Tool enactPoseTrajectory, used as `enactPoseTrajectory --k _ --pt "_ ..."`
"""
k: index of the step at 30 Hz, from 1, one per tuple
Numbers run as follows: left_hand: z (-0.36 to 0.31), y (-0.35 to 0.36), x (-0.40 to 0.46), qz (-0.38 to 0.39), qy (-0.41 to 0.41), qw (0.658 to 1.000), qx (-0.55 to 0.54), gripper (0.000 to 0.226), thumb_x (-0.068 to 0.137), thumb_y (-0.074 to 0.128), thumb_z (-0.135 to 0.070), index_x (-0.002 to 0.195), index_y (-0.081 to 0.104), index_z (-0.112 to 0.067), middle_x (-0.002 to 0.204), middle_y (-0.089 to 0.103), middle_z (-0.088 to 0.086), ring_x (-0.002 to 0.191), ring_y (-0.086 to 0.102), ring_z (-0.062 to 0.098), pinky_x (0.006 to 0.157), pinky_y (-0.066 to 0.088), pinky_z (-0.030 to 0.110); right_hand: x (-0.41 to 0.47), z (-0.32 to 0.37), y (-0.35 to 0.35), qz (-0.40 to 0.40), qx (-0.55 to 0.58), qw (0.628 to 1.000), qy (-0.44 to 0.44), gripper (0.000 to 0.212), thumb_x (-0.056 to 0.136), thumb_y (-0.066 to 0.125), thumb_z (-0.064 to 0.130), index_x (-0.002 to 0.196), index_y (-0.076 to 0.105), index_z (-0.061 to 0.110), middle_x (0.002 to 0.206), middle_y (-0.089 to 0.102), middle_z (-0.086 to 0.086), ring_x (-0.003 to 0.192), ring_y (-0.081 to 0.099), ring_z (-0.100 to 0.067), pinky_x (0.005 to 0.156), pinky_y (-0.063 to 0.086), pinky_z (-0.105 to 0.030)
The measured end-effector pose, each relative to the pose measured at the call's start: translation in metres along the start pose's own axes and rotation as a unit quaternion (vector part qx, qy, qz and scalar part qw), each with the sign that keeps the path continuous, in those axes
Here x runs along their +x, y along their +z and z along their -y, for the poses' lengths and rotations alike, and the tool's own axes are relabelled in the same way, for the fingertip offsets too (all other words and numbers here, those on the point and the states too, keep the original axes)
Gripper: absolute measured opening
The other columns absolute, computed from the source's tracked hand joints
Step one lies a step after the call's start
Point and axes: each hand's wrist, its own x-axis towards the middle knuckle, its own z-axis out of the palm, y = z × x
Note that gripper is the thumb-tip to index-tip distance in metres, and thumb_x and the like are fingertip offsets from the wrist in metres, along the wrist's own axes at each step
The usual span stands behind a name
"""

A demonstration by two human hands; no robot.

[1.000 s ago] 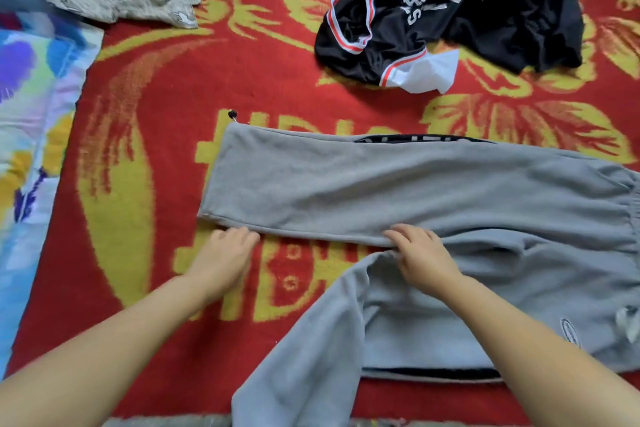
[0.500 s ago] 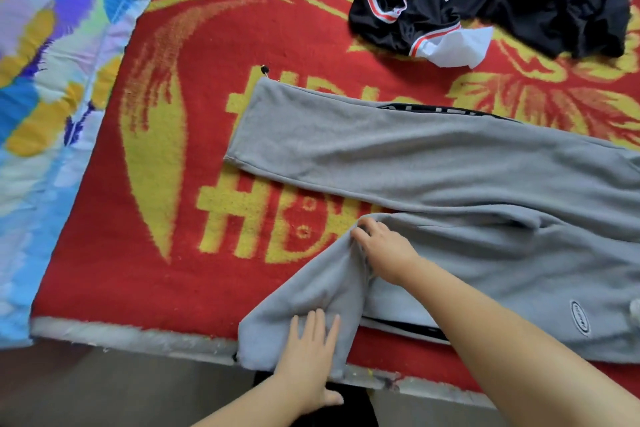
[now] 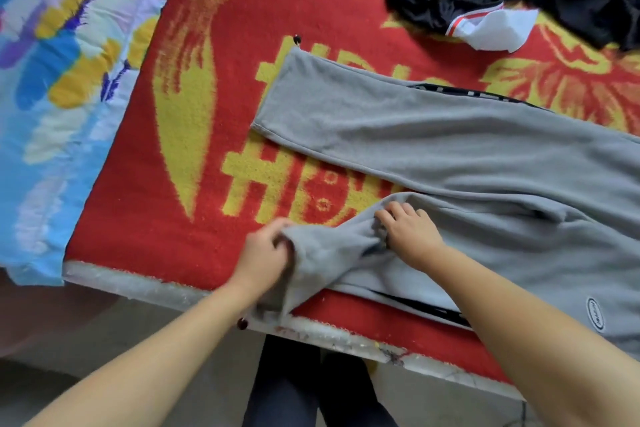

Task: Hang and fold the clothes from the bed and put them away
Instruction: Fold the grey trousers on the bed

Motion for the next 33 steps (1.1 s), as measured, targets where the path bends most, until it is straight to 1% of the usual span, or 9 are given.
enactPoseTrajectory --k 4,8,10,13,17,23,27,30,33 --pt "-0.001 -0.061 0.076 -0.112 -0.08 0.989 -0.059 0.013 0.092 0.051 0.001 0.094 0.063 -0.004 0.074 0.059 0.005 0.066 0.051 0.011 0.058 0.038 0.017 0.018 -0.007 -0.028 -0.053 0.201 0.977 0.052 0.056 0.092 0.053 0.021 0.144 0.032 0.024 0.14 0.037 -0.004 0.119 0.046 -0.027 0.083 0.044 -0.037" --pt "0.031 -0.089 0.131 -0.225 -0.253 0.932 -0.127 0.033 0.1 0.041 -0.025 0.121 0.051 -0.002 0.082 0.062 0.012 0.055 0.058 0.01 0.06 0.048 0.029 0.043 -0.006 -0.047 -0.126 0.318 0.931 0.125 0.047 0.094 0.05 0.015 0.14 0.041 0.015 0.14 0.039 -0.01 0.118 0.049 -0.031 0.085 0.047 -0.041" --pt "0.036 -0.08 0.133 -0.166 -0.234 0.958 -0.009 0.035 0.1 0.042 -0.035 0.105 0.059 -0.004 0.097 0.066 0.019 0.082 0.063 0.028 0.078 0.047 0.034 0.049 -0.003 -0.044 -0.076 0.263 0.954 0.123 0.038 0.095 0.047 0.017 0.132 0.047 0.014 0.131 0.046 -0.011 0.116 0.046 -0.031 0.085 0.042 -0.039" --pt "0.027 -0.039 0.11 -0.004 -0.173 0.973 0.151 0.039 0.091 0.053 -0.049 0.07 0.058 -0.017 0.092 0.056 0.011 0.101 0.055 0.032 0.08 0.039 0.034 0.048 0.001 -0.033 -0.031 0.185 0.975 0.115 0.037 0.094 0.048 0.025 0.131 0.047 0.02 0.129 0.048 -0.005 0.121 0.042 -0.027 0.089 0.035 -0.037" --pt "0.019 -0.008 0.109 -0.015 -0.151 0.956 0.251 0.03 0.085 0.063 -0.049 0.089 0.065 -0.019 0.117 0.046 0.006 0.118 0.04 0.027 0.099 0.034 0.038 0.055 0.001 -0.026 -0.043 0.138 0.981 0.131 0.031 0.094 0.045 0.026 0.124 0.048 0.022 0.123 0.051 0.0 0.119 0.044 -0.023 0.092 0.03 -0.036" --pt "0.018 -0.021 0.118 -0.056 -0.098 0.992 0.065 0.013 0.096 0.049 -0.012 0.085 0.055 -0.007 0.078 0.056 0.009 0.075 0.051 0.024 0.064 0.03 0.031 0.06 -0.009 -0.04 -0.128 0.207 0.956 0.163 0.016 0.095 0.045 0.015 0.105 0.054 0.008 0.107 0.056 -0.011 0.101 0.05 -0.033 0.077 0.034 -0.041" --pt "0.037 -0.044 0.114 -0.132 -0.082 0.986 0.058 0.011 0.095 0.048 -0.005 0.1 0.057 -0.005 0.086 0.058 0.002 0.082 0.053 0.023 0.067 0.028 0.027 0.062 -0.006 -0.038 -0.036 0.165 0.967 0.189 0.026 0.097 0.043 0.023 0.121 0.046 0.015 0.122 0.051 -0.004 0.113 0.047 -0.026 0.087 0.035 -0.038" --pt "0.042 -0.044 0.117 -0.099 -0.14 0.985 0.012 0.034 0.096 0.052 -0.015 0.128 0.044 -0.006 0.093 0.059 0.006 0.088 0.056 0.025 0.077 0.037 0.03 0.065 -0.002 -0.037 -0.031 0.16 0.968 0.191 0.031 0.095 0.046 0.024 0.125 0.043 0.016 0.123 0.049 -0.004 0.115 0.045 -0.025 0.091 0.034 -0.037" --pt "0.042 -0.035 0.107 -0.064 -0.178 0.98 0.064 0.045 0.092 0.059 -0.037 0.121 0.041 -0.007 0.097 0.063 0.01 0.094 0.061 0.033 0.079 0.045 0.04 0.063 -0.005 -0.034 -0.021 0.151 0.973 0.173 0.027 0.097 0.044 0.027 0.121 0.045 0.015 0.121 0.051 -0.004 0.115 0.046 -0.025 0.09 0.034 -0.037"
